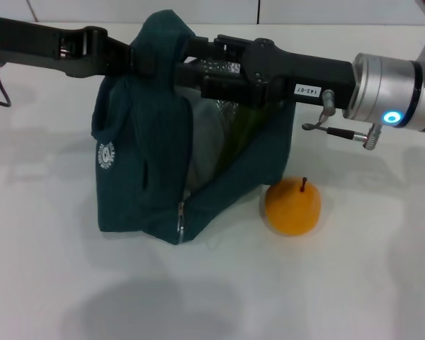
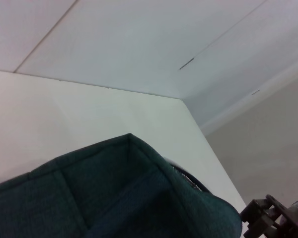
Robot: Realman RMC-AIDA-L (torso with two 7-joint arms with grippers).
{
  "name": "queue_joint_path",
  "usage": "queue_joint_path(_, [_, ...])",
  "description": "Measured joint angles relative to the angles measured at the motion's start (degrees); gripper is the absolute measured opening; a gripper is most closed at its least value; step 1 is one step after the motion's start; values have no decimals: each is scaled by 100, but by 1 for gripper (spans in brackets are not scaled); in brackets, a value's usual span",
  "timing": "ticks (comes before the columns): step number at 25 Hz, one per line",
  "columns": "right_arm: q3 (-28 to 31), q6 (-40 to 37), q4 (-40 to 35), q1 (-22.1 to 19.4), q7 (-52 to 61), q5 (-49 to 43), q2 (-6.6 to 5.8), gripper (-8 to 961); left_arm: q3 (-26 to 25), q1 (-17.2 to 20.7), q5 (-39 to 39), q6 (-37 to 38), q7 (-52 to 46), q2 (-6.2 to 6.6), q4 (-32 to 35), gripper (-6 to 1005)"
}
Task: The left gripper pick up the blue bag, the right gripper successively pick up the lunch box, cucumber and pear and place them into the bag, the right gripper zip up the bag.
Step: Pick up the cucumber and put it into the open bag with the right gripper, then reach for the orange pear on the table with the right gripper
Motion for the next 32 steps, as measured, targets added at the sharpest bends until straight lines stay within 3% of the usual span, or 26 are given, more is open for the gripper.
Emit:
queue_joint_path(6, [219,-323,-330,-377,40,107,1,669,-7,5,-45,0,-3,0,-1,47])
queue_joint_path(16, [208,-436,-2425,-2460,1103,463,-70,679,-1,111,-224,33,1,-7,0,47])
queue_joint_path(21, [-268,-426,-3252,-3208,1138,70,-137,677,-1,127,-244,19,43,-35,0,47])
queue_joint_path(26, [-684,-407,-3381,-3314,979,-321,-109,677,-10,127,-246,-11,58,-50,-1,48])
queue_joint_path(27, [-1061,-246,-3370,-3275,844,-474,-91,678,-10,123,-247,-12,58,-53,0,48])
queue_joint_path(32, [-1583,333,-3368,-3264,484,-447,-29,678,-8,113,-246,-13,58,-69,0,48])
